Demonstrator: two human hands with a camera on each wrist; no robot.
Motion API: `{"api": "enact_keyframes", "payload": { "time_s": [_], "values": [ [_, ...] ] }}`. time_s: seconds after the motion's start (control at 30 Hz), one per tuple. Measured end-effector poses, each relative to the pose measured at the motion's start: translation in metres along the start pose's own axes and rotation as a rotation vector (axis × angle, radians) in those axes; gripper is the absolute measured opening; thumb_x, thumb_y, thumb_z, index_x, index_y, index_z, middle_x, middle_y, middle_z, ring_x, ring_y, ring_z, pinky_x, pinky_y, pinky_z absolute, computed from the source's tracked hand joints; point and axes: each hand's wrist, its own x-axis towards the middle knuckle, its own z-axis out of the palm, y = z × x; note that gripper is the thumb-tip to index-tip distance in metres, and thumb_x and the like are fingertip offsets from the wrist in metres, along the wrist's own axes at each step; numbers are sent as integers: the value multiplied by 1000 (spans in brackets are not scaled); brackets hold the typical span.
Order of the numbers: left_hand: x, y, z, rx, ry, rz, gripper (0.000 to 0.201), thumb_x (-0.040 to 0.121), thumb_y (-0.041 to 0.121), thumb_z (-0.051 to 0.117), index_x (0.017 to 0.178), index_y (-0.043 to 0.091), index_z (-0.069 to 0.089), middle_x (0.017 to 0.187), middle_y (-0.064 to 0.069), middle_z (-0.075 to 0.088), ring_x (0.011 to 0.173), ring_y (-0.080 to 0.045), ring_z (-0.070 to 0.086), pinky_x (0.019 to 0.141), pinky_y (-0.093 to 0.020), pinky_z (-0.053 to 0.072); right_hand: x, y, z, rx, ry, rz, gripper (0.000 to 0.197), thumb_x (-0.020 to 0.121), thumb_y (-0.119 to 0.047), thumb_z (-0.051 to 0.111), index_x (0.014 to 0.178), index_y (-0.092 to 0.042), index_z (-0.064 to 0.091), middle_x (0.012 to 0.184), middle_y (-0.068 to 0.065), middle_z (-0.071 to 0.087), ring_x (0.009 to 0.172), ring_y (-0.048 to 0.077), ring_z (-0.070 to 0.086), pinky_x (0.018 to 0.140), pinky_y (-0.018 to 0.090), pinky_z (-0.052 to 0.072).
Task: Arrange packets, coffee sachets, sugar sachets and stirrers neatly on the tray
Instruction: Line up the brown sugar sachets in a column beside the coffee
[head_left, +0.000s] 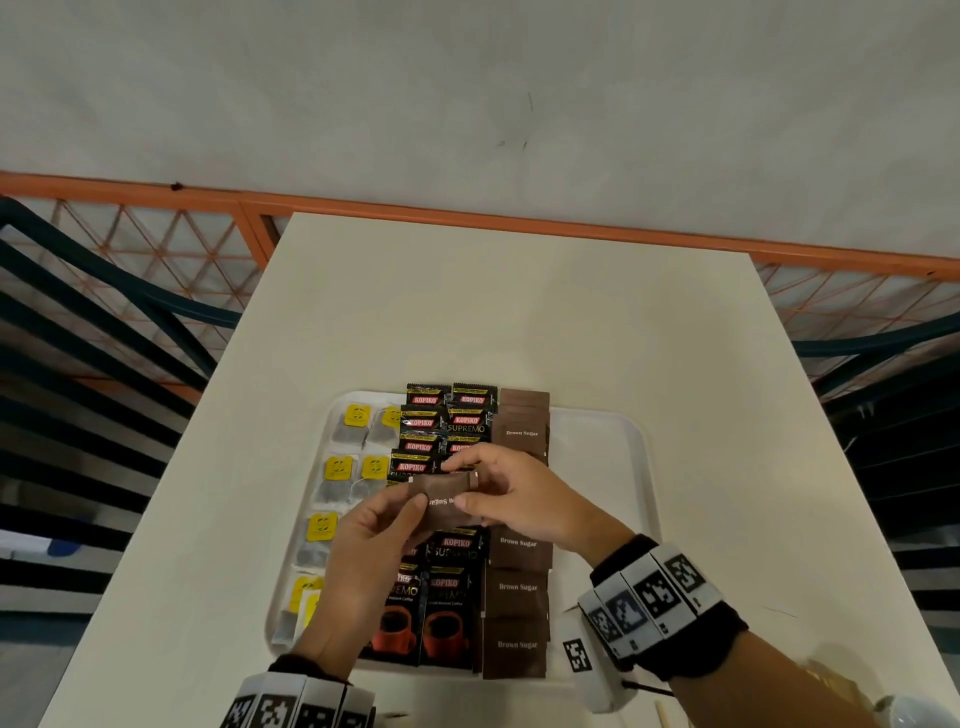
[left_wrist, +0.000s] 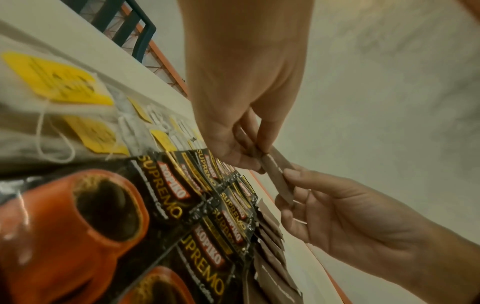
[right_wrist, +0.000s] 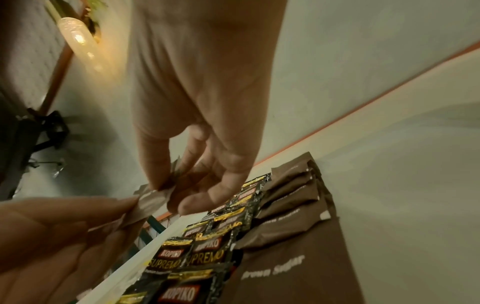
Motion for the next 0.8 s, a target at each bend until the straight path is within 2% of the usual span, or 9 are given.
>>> {"api": "enact_keyframes", "payload": {
  "time_s": [0.07,0.17,0.27,0.37,0.43,0.53,0.63,0.7,0.8],
  "values": [
    [-1,2,-1,118,-19,60,20,86,0,58,90,15,71,83,-3,74,82,-16,68,72,-22,54,0,-2,3,-167,2,-90,21,86,-18,62,107,-22,61,94,-12,61,89,2,60,80,18,48],
    [-2,3,2,174,23,112,22,87,1,57,90,19,70,85,1,72,82,-8,66,74,-19,50,1,-6,6,-281,159,-237,11,84,-15,64,95,-17,66,82,-24,52,80,-8,51,72,6,38],
    [0,7,4,-93,63,-45,18,93,11,49,101,7,63,94,-7,65,89,-20,62,80,-29,49,-1,-6,9,-325,289,-365,8,81,-11,66,88,-13,68,84,-20,49,80,-2,50,73,12,41],
    [-2,13,5,-208,-24,-130,19,92,12,49,104,4,62,92,-12,67,86,-22,65,79,-31,51,-6,-2,14,-364,251,-416,10,80,-13,67,90,-12,69,98,-5,53,95,8,52,86,20,45],
    [-2,12,5,-141,-26,-93,20,88,3,53,103,10,63,92,-7,71,83,-17,67,70,-24,55,-10,1,17,-331,199,-392,16,79,-23,71,92,-14,70,106,-4,53,103,6,49,91,17,41],
    [-2,9,2,-32,-21,-39,31,85,-6,54,107,16,61,85,-3,73,77,-14,69,63,-18,54,-14,5,15,-229,262,-259,23,82,-30,67,103,-23,66,114,-11,49,111,1,44,96,15,37],
    [-8,10,2,54,-48,-18,35,85,-5,56,111,17,60,89,-10,73,85,-21,69,68,-19,56,-15,8,9,-30,178,-44,38,85,-21,65,120,-24,53,104,-6,61,98,4,57,83,16,44],
    [-14,11,0,110,-46,11,28,86,0,56,107,18,61,89,-9,73,88,-22,68,71,-20,55,-15,8,4,17,142,5,35,84,-15,65,117,-20,55,93,-4,65,88,5,62,77,16,49],
    [-31,13,-18,235,-23,31,19,88,12,57,103,18,65,94,1,73,88,-12,69,80,-26,51,-9,10,-15,62,307,45,25,83,-11,65,106,-14,58,90,-3,66,77,7,63,66,15,51]
  ]
}}
